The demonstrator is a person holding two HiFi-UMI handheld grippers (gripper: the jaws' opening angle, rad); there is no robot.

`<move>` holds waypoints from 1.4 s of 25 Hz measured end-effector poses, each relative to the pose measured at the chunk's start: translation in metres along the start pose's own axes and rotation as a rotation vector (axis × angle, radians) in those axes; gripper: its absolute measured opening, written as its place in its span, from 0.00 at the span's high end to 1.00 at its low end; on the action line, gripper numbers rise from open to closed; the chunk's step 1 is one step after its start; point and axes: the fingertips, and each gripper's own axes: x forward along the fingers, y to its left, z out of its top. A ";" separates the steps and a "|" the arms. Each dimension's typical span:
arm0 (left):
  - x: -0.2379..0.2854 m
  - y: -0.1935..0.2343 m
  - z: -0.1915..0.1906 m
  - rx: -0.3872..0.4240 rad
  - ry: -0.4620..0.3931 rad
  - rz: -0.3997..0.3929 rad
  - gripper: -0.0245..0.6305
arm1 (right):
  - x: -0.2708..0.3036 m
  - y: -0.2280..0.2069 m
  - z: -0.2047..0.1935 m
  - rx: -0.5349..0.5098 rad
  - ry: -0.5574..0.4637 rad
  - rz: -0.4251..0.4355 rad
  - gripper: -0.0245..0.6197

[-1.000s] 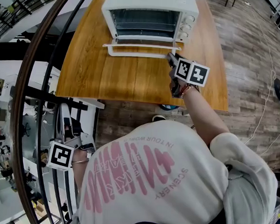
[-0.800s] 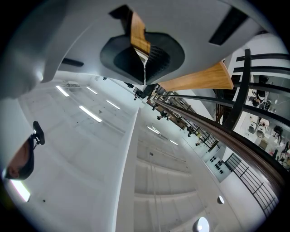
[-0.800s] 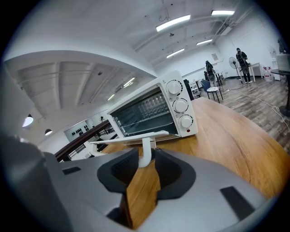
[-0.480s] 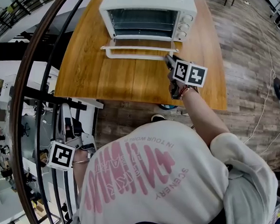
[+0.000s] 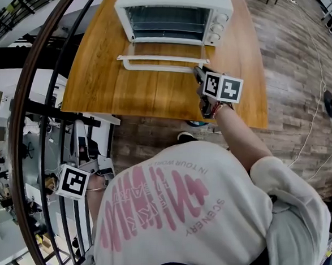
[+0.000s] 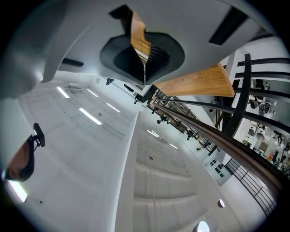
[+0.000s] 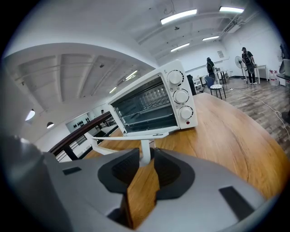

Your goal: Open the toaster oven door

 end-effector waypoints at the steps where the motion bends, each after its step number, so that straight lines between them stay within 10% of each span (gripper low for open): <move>1: 0.001 0.000 0.000 0.005 0.002 -0.003 0.93 | 0.000 0.000 -0.001 -0.001 0.005 0.001 0.79; 35: 0.004 -0.007 -0.010 -0.004 0.002 0.013 0.93 | 0.011 -0.011 -0.040 -0.058 0.114 -0.001 0.81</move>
